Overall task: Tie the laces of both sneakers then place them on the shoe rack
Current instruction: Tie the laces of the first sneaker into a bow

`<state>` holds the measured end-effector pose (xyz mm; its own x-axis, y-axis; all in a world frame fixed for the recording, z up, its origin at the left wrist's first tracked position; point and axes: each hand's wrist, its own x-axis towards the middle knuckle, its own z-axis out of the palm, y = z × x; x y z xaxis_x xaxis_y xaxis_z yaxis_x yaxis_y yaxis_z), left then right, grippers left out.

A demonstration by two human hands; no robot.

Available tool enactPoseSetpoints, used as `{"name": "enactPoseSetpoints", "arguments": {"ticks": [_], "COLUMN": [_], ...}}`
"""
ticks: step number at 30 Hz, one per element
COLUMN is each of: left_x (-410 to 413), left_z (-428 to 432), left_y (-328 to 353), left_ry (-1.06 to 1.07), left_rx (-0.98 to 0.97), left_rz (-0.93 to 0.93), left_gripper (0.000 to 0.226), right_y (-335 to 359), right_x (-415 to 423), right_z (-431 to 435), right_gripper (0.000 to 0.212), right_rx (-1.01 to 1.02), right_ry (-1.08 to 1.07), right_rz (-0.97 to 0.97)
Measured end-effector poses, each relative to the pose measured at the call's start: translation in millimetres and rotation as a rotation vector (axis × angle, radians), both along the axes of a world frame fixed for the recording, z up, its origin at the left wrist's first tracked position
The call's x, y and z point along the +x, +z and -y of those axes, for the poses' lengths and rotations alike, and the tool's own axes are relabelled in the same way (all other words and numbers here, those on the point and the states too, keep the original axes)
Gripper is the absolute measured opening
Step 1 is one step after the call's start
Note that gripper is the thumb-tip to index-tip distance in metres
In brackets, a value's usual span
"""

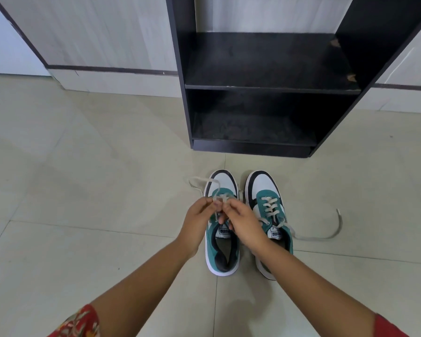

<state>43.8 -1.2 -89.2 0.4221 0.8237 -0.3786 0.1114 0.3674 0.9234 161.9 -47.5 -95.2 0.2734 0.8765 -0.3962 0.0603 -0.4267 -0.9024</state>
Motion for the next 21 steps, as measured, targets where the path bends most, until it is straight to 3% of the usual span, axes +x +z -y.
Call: {"name": "enactPoseSetpoints", "arguments": {"ticks": [3, 5, 8, 12, 15, 18, 21], "left_x": [-3.5, -7.5, -14.4, -18.4, -16.8, -14.6, -13.9], "left_z": [-5.5, -7.9, -14.5, -22.0, -22.5, -20.9, -24.2], "left_y": [-7.5, -12.0, -15.0, -20.7, -18.4, -14.1, -8.0], "left_ry": [-0.071, -0.266, -0.369, -0.329, -0.279, -0.289, -0.295], "left_rx": [0.169, 0.353, 0.739, 1.157, 1.124, 0.983, 0.716], "left_rz": [0.021, -0.08, -0.434, -0.694, -0.81, -0.806, -0.628], "left_gripper": [0.024, 0.028, 0.038, 0.029, 0.035, 0.041, 0.041], "right_y": [1.6, 3.7, 4.6, 2.8, -0.9, -8.2, -13.7], "right_x": [3.5, 5.4, 6.5, 7.3, 3.0, -5.8, -14.2], "right_z": [0.3, 3.9, 12.4, 30.8, 38.1, 40.3, 37.7], "right_gripper": [0.025, 0.024, 0.017, 0.018, 0.008, 0.039, 0.058], "right_rx": [-0.056, -0.016, 0.063, 0.123, 0.196, 0.205, 0.18], "right_ry": [0.244, 0.338, 0.287, 0.164, 0.163, 0.181, 0.256], "right_rz": [0.254, 0.305, 0.215, 0.188, 0.33, 0.492, 0.692]}}
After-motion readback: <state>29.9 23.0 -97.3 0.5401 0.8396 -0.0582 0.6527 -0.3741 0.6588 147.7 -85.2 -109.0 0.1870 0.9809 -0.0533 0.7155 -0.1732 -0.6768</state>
